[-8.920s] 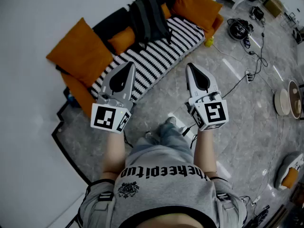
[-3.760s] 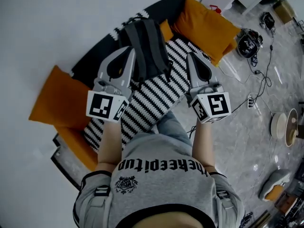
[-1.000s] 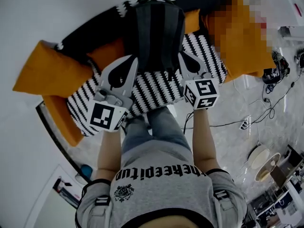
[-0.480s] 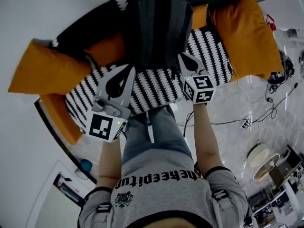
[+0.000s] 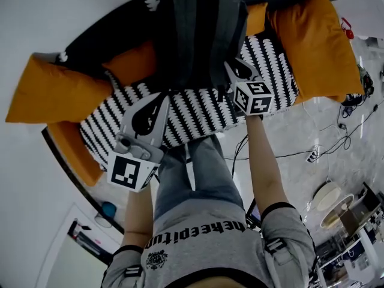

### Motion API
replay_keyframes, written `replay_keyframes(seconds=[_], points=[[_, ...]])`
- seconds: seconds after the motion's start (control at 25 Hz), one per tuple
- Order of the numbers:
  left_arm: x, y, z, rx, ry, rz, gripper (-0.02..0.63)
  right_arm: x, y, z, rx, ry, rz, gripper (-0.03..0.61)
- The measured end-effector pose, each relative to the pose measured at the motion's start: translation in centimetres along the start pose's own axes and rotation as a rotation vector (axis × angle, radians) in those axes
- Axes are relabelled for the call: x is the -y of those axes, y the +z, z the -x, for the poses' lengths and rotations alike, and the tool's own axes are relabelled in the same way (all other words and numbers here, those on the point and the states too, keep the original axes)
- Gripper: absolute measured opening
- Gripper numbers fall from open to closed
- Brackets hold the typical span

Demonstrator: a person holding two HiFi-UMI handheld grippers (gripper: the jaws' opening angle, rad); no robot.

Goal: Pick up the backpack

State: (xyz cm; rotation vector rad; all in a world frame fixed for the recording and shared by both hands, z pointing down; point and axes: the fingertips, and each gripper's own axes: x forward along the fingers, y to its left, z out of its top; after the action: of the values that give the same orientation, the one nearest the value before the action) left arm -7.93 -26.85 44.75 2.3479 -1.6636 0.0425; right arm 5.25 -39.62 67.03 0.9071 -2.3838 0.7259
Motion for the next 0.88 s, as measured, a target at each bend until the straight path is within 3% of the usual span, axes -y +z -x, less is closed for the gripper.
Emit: replay_keyframes(seconds=[0.68,0.88], points=[[-0.5,-2.7,0.0,-0.045,0.012,-0.029,0.017,3.8,-0.7,-6.7,-0.059,0.082,-0.015,0.245],[-0.7,-3.4,0.2,-0.061,0.021,-0.030,0.016,4.0,0.4,-8.4,-0.053,0.134,0.006,0.245]])
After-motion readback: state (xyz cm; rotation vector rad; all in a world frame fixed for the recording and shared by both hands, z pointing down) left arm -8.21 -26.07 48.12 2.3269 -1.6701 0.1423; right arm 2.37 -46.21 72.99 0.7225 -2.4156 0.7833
